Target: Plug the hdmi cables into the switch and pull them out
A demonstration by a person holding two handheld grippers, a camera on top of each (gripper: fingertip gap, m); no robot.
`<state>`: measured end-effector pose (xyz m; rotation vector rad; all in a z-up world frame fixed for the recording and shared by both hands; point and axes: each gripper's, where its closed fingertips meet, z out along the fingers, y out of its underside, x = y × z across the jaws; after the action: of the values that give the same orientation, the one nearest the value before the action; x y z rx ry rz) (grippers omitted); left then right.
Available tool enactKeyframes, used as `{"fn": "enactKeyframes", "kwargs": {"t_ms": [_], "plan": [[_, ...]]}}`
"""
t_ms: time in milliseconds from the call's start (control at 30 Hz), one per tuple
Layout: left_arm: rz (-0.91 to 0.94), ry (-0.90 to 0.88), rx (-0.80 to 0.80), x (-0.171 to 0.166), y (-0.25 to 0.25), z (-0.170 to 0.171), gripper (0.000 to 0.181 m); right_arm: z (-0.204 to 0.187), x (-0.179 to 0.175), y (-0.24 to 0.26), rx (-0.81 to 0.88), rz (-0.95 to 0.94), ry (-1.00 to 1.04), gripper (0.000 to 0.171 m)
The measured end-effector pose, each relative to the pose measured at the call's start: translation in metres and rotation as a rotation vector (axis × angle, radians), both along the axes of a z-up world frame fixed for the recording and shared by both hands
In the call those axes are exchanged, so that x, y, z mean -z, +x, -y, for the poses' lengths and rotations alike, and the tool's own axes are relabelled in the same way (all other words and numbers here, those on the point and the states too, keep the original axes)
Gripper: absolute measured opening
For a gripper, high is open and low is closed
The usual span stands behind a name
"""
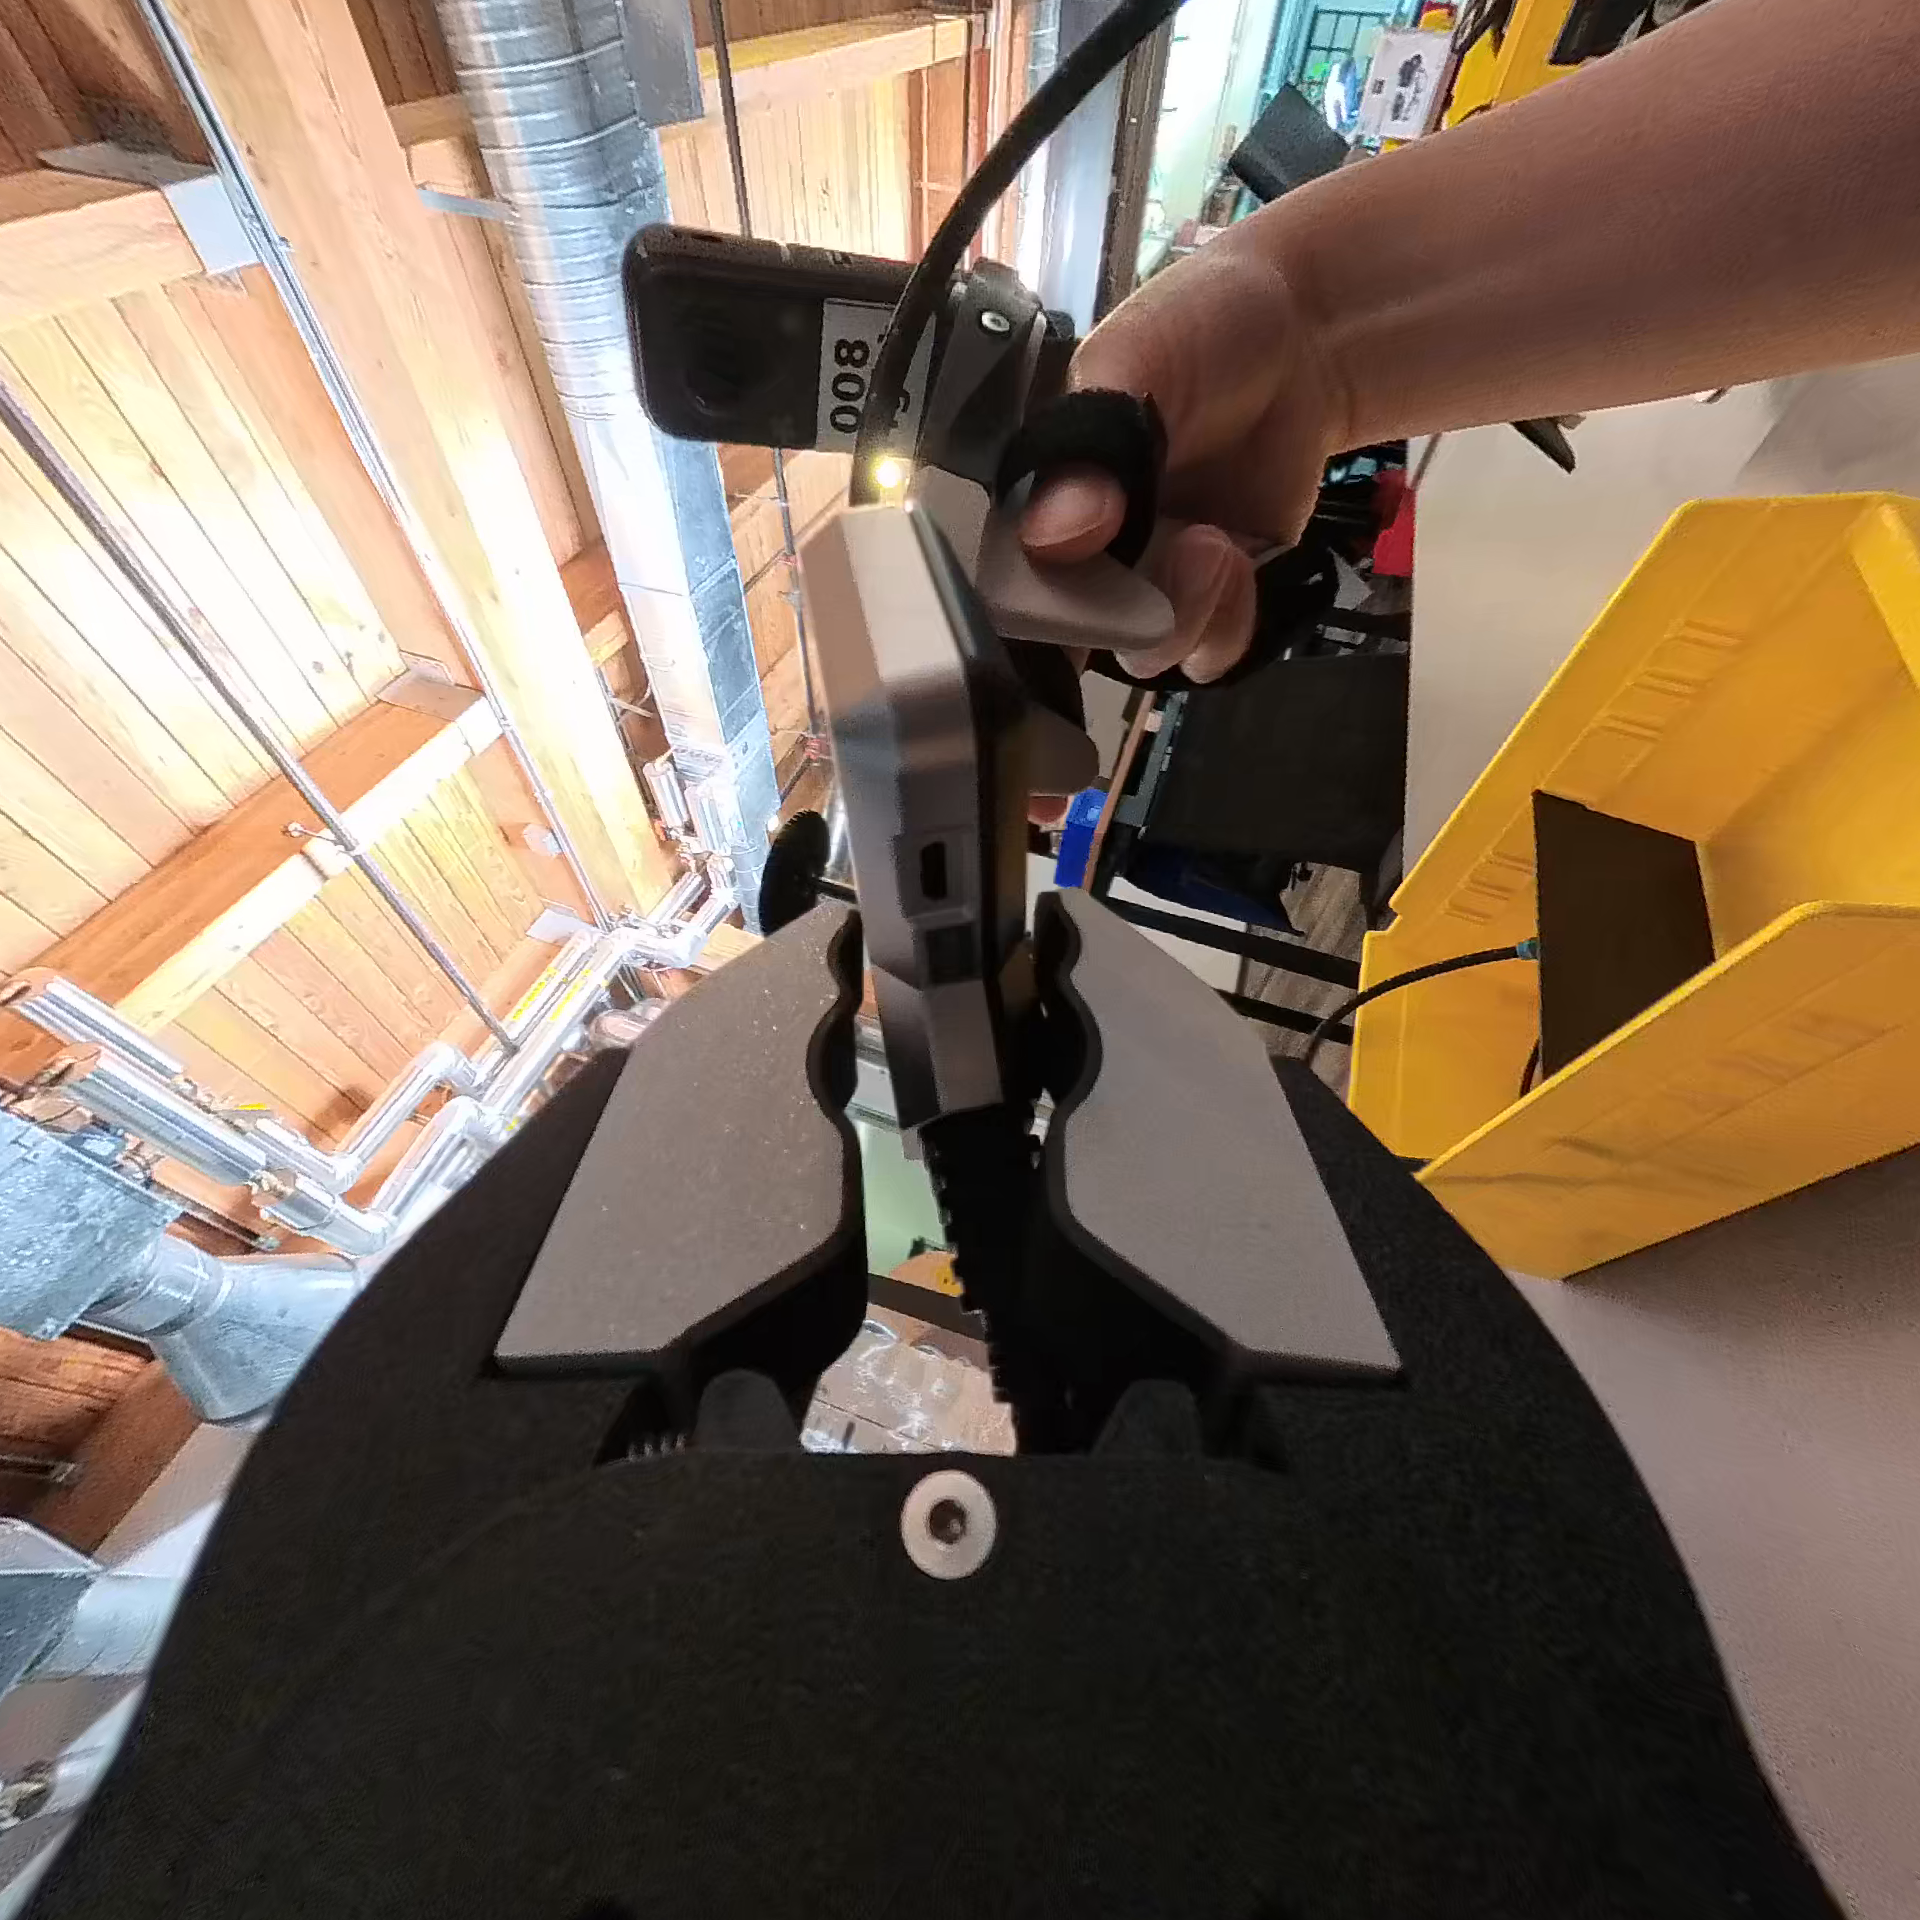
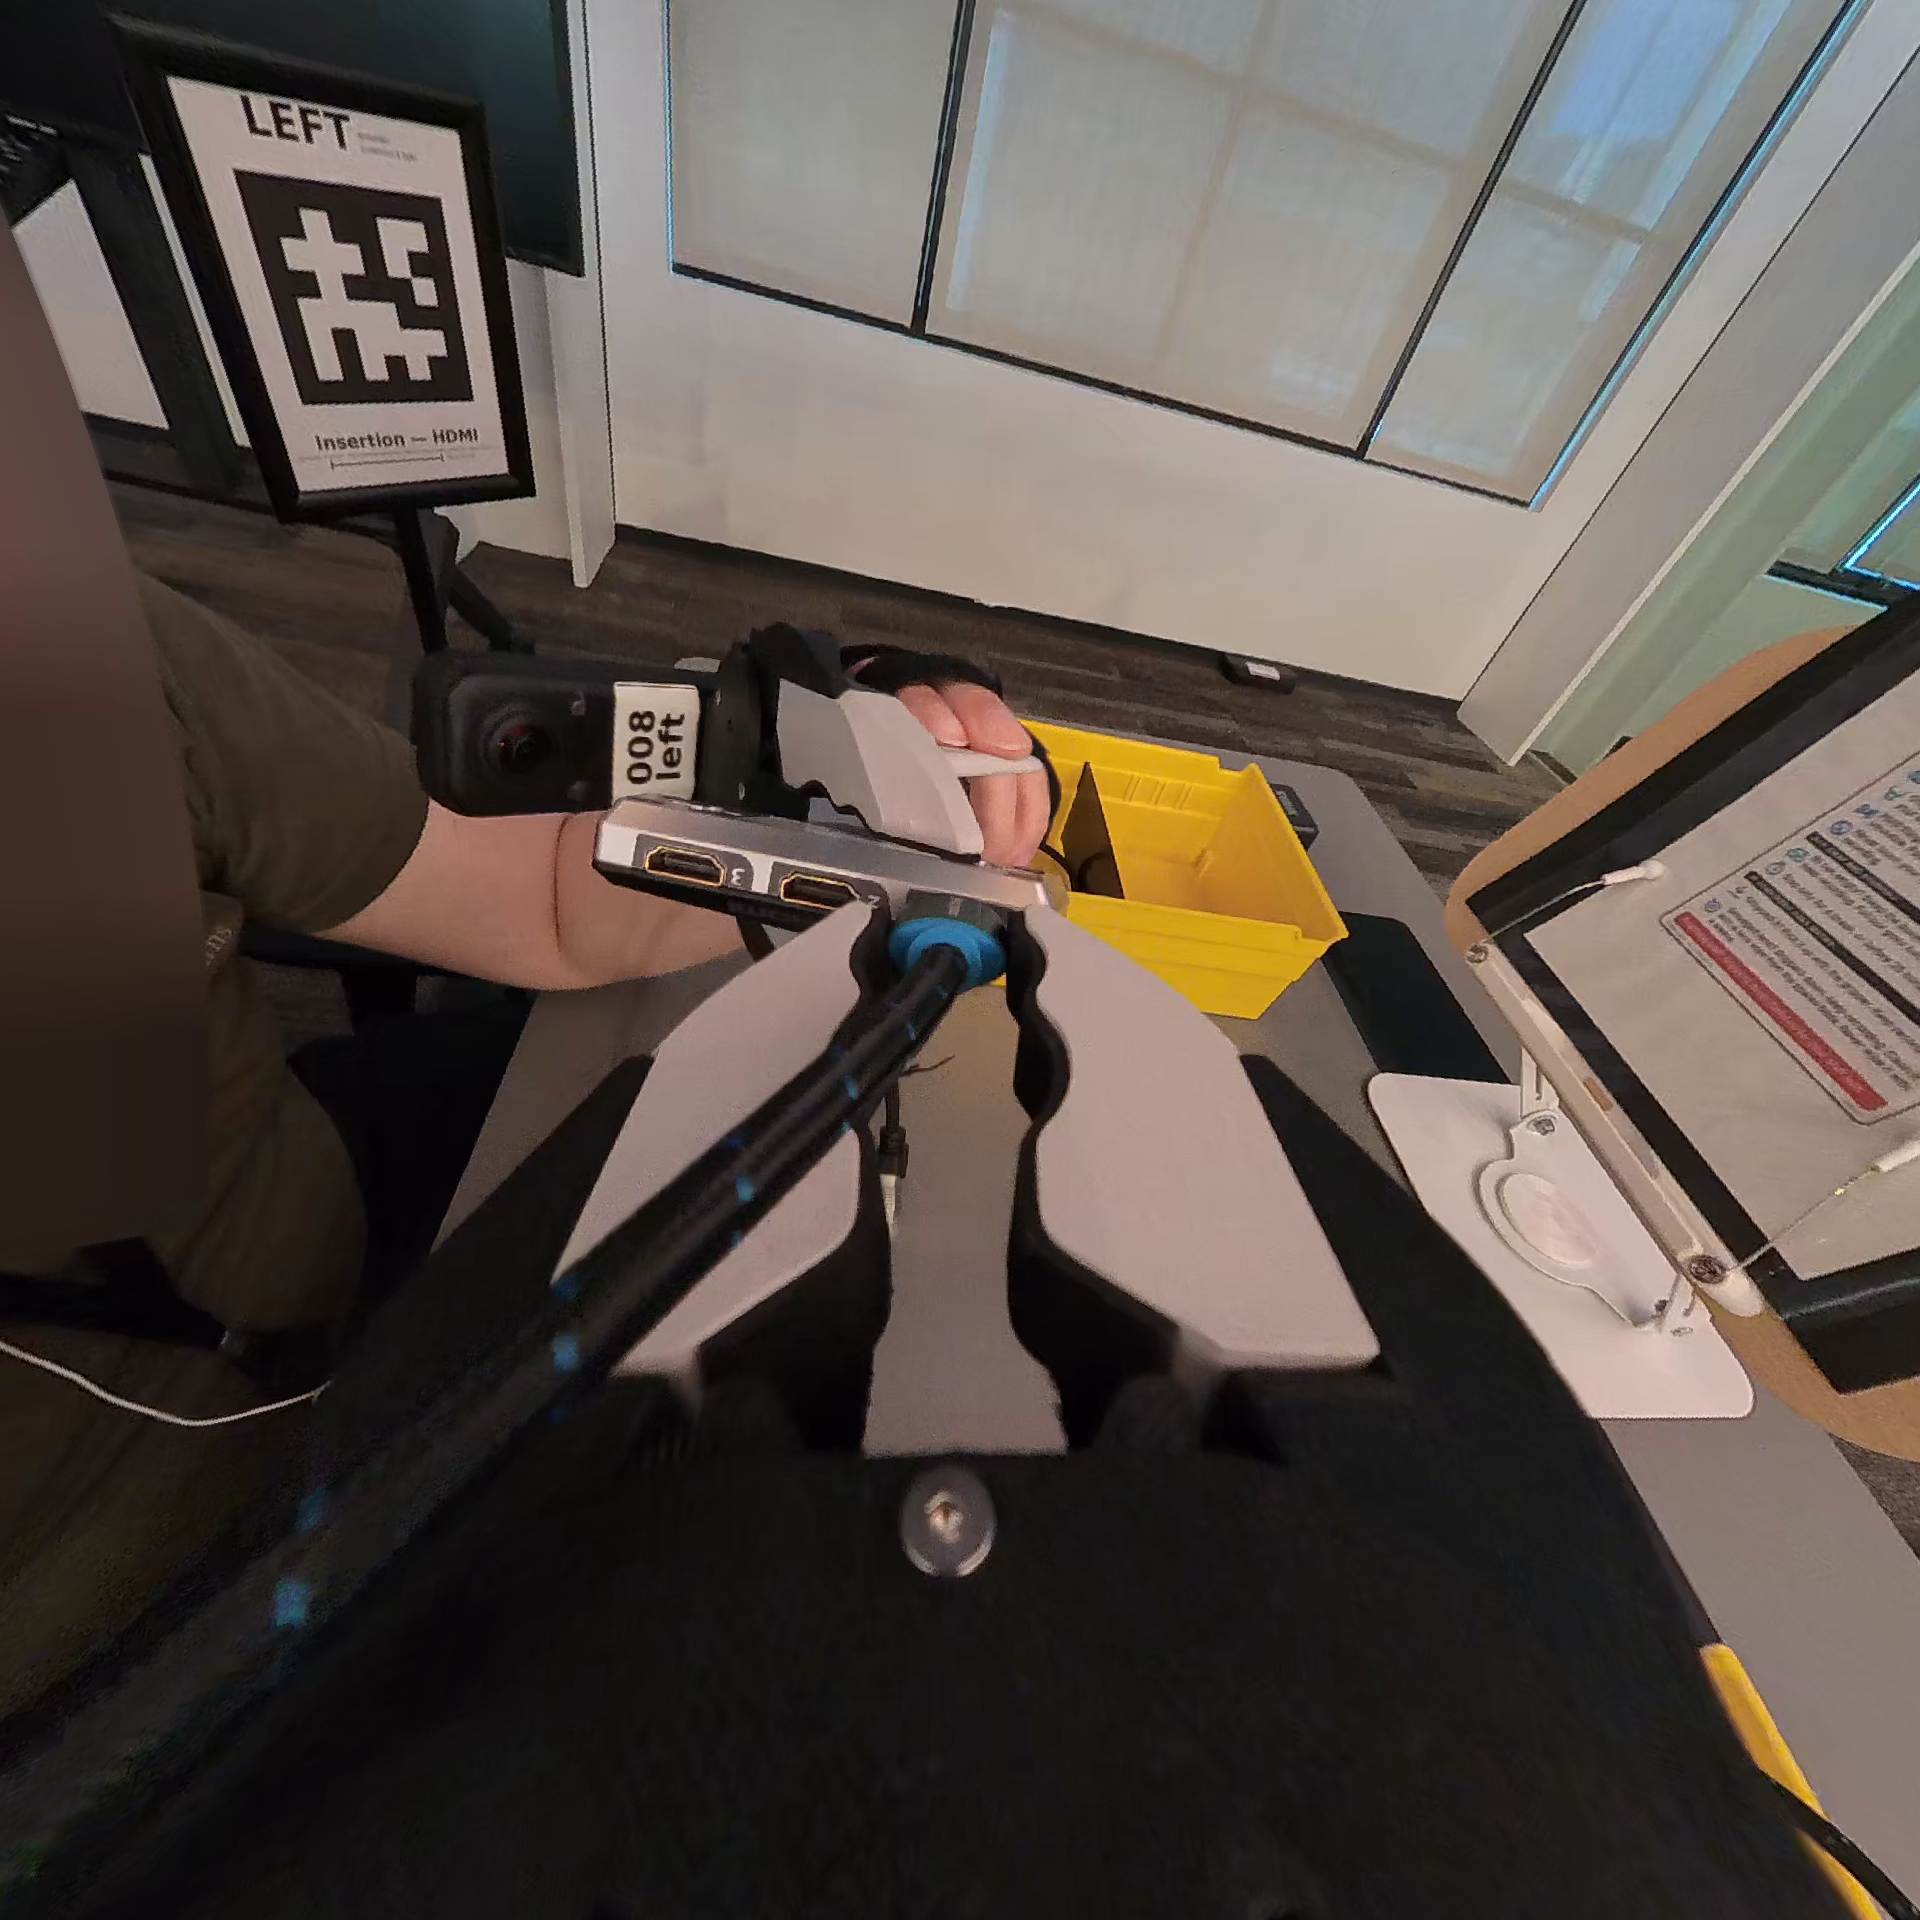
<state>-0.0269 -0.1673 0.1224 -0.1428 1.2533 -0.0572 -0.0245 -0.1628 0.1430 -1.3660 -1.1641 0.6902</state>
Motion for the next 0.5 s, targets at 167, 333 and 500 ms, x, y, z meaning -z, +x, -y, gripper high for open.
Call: {"fn": "enactKeyframes", "kwargs": {"t_ms": [167,333,500], "plan": [[0.012,-0.013,0.005,-0.0046,-0.0033,0.0038,0.029,0.0039,-0.0034,-0.0037,-0.013,-0.017,0.003,0.022],[0.006,-0.024,-0.008,-0.0068,-0.0049,0.0044,0.029,0.0039,-0.0055,-0.0054,-0.009,-0.042,-0.021,0.022],[0.007,-0.027,-0.018,-0.0067,-0.0042,0.0044,0.028,0.0033,-0.0047,-0.0044,0.000,-0.044,-0.039,0.022]]}}
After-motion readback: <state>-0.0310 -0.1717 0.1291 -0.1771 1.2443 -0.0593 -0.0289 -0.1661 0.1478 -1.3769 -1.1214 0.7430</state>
